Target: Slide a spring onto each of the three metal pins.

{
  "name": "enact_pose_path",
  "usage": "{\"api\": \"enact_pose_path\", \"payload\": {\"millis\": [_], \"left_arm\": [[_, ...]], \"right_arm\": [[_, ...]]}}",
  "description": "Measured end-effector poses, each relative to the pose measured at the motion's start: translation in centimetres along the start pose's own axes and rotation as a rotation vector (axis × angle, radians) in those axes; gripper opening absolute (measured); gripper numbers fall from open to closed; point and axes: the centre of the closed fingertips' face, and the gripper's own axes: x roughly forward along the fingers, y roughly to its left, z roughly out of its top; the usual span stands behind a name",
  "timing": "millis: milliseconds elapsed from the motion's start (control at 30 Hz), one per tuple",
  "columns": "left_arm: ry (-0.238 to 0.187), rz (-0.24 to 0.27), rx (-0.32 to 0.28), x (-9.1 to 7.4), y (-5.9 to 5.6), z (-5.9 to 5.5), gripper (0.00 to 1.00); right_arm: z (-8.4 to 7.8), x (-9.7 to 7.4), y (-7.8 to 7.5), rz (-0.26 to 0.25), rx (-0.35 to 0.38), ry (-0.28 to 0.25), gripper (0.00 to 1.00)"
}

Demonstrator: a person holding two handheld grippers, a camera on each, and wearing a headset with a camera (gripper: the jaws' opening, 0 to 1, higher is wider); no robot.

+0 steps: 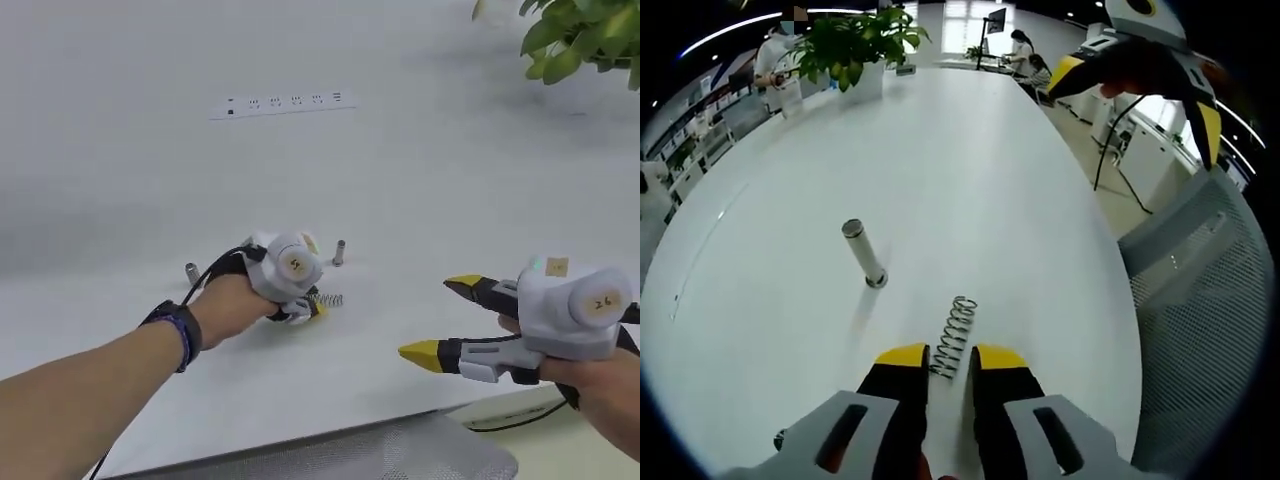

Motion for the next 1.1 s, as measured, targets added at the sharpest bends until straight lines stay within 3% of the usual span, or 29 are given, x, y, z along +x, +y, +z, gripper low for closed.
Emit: {"api": "enact_pose_path", "payload": {"millis": [67, 367, 700, 1100], "left_arm": [[0.004, -0.004, -0.003, -0.1, -0.2, -0.2, 0.03], [0.023, -0.005, -0.028, -0.7, -0.4, -0.9, 0.02], [-0.003, 0.002, -0.059, -2.2, -0.8, -1.1, 0.02], [-0.024, 0.023, -0.036, -5.7, -1.3, -2.3, 0.02]], "right_arm": [[0.0, 0.0, 0.0, 0.0, 0.001, -0.002, 0.71], [0.0, 0.1, 0.4, 0.008, -0.004, 0.001, 0.71], [0.2, 0.2, 0.4, 0.013, -0.001, -0.01, 0.71], [0.6, 0.7, 1.2, 0.041, -0.006, -0.022, 0.69]]}}
